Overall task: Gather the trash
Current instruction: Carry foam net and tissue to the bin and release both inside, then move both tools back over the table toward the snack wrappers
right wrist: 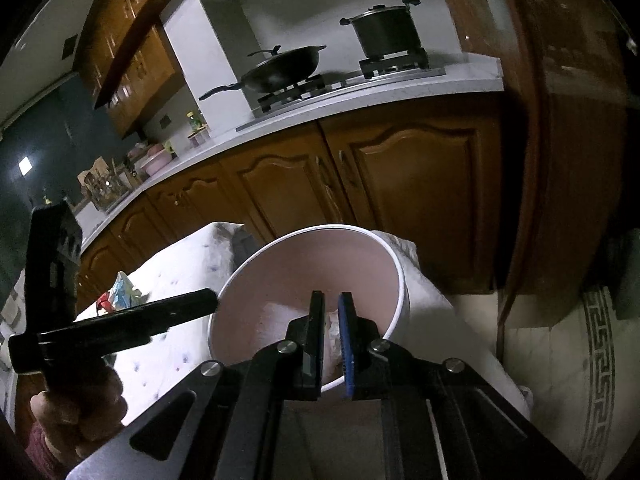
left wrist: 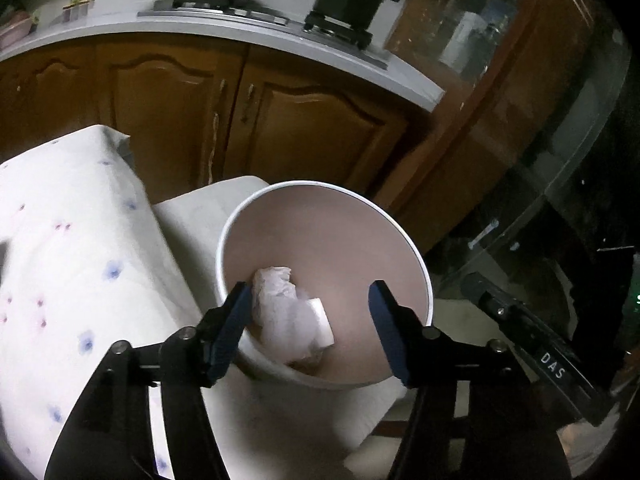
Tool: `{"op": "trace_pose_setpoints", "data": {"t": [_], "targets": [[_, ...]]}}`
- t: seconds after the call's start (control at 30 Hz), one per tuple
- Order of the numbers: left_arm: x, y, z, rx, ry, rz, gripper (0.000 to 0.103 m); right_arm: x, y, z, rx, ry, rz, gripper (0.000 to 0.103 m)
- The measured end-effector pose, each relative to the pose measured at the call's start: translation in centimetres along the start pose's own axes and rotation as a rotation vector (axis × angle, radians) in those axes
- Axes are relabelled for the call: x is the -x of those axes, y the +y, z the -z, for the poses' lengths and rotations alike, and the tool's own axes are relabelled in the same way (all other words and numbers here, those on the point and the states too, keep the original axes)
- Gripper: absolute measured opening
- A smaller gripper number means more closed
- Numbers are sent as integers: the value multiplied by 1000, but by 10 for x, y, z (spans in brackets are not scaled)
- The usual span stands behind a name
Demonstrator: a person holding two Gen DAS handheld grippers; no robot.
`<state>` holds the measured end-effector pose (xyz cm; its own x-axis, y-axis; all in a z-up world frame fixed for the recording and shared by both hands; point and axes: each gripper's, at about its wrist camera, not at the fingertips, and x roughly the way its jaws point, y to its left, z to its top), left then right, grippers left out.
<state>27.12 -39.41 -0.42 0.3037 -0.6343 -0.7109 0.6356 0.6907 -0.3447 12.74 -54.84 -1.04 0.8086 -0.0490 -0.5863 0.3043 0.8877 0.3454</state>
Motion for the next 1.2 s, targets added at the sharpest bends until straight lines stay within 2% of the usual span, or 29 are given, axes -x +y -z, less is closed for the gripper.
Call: {"op": "trace_pose_setpoints", "data": {"t": [0.03,0.1,0.2,0.27,0.33,0.4,0.63,1.2], "targets": [[3,2,1,5,-6,-2,63,0,0,0,-8,0,-6,27],[12,7,3,20,-13,-3,63,1,2,1,-11,-2,-10,35],[30,17,10,40,-33,-17,63,3,6,2,-7,-2,-19,38],[47,26,18,59,-48,-29,64,5,14,3,-1,-6,-34,47],[62,34,23,80,-66,-35,66,7,20,4,3,-13,-48,74],[81,46,31,105,-91,-47,66,8,28,5,14,-21,-62,80],[137,83,57,151,-159,-153,69,1,60,12,40,7,-132,84],[222,159,129,285,-218,-300,69,-6,138,36,124,71,-247,85]]}}
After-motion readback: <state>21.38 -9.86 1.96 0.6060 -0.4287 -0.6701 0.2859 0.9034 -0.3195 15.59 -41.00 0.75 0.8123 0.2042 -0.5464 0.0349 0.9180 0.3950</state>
